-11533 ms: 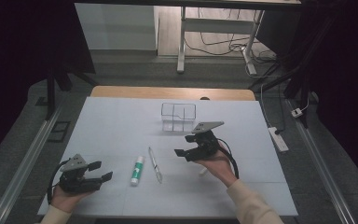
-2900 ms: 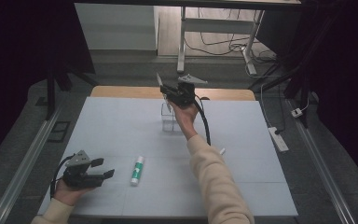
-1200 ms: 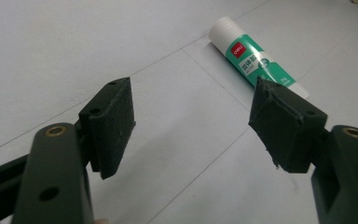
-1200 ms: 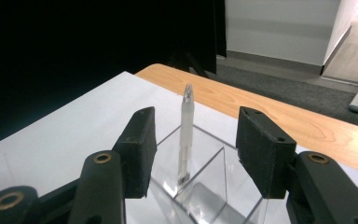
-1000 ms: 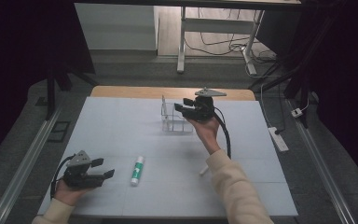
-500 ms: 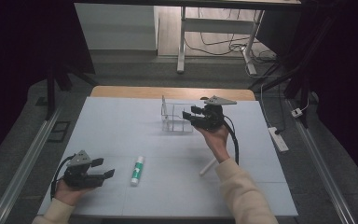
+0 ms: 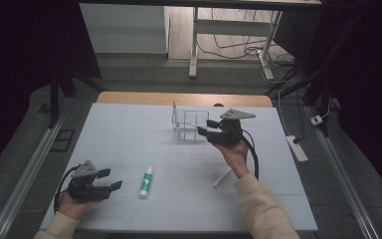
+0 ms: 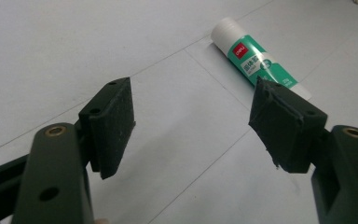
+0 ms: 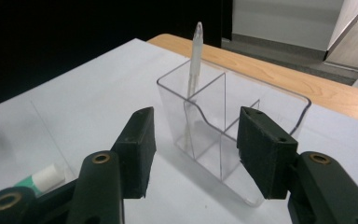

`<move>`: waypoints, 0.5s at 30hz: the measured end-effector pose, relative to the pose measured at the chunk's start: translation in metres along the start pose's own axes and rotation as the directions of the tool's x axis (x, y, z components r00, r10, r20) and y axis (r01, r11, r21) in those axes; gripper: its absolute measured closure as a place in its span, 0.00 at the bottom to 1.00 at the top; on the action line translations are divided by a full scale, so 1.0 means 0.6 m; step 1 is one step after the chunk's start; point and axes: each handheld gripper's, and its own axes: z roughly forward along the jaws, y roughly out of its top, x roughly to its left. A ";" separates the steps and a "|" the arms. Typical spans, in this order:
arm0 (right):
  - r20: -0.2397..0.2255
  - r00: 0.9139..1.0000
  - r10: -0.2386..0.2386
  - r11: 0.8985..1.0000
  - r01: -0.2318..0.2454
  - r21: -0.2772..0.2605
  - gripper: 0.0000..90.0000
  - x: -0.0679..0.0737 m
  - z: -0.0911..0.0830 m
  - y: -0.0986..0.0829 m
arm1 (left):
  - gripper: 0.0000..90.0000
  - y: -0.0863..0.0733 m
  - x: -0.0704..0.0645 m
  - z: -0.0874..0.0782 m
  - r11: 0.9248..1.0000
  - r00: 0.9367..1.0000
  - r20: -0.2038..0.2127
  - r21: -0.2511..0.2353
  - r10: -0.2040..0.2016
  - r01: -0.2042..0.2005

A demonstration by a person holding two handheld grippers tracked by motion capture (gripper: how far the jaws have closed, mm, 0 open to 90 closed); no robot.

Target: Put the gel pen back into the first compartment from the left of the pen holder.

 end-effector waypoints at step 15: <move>-0.025 0.996 -0.089 0.990 0.091 0.104 0.49 -0.005 -0.038 -0.024 | 0.34 0.000 0.000 -0.001 1.000 1.000 0.004 -0.005 0.002 -0.002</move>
